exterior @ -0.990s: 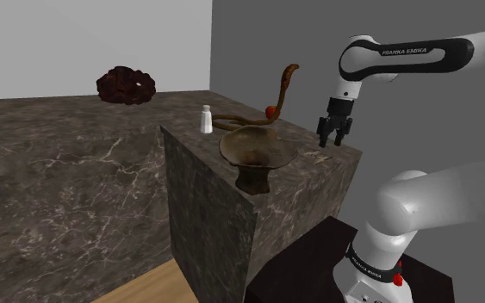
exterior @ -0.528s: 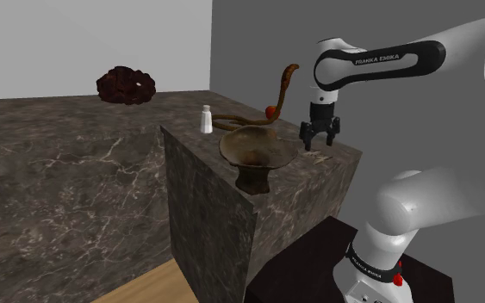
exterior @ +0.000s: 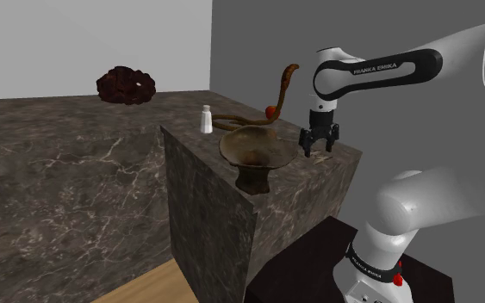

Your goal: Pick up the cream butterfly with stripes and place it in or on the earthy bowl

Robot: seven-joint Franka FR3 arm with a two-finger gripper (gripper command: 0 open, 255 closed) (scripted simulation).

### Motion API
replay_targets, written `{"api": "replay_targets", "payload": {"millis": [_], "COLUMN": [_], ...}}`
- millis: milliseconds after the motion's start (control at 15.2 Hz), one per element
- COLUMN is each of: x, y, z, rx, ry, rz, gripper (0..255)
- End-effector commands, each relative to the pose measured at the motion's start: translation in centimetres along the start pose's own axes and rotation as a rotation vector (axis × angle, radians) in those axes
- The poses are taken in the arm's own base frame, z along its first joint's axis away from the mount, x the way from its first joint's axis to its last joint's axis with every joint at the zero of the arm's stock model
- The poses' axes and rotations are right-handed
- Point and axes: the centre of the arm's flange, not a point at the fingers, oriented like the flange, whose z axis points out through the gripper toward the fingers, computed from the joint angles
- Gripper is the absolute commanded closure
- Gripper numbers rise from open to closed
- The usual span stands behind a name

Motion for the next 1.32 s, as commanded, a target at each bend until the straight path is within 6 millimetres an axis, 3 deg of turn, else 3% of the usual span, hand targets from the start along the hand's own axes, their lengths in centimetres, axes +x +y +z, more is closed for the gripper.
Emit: {"api": "replay_targets", "payload": {"millis": [0,132,198,792,1254], "x": [0.0,0.0,0.0,0.0,-0.4], "y": [0.0,0.0,0.0,0.0,0.5], "z": [0.0,0.0,0.0,0.0,-3.6], "rx": [0.0,0.0,0.0,0.0,0.0], "ry": [0.0,0.0,0.0,0.0,0.0], "rz": [0.0,0.0,0.0,0.0,0.0], "gripper": [0,0,255,255,255]}}
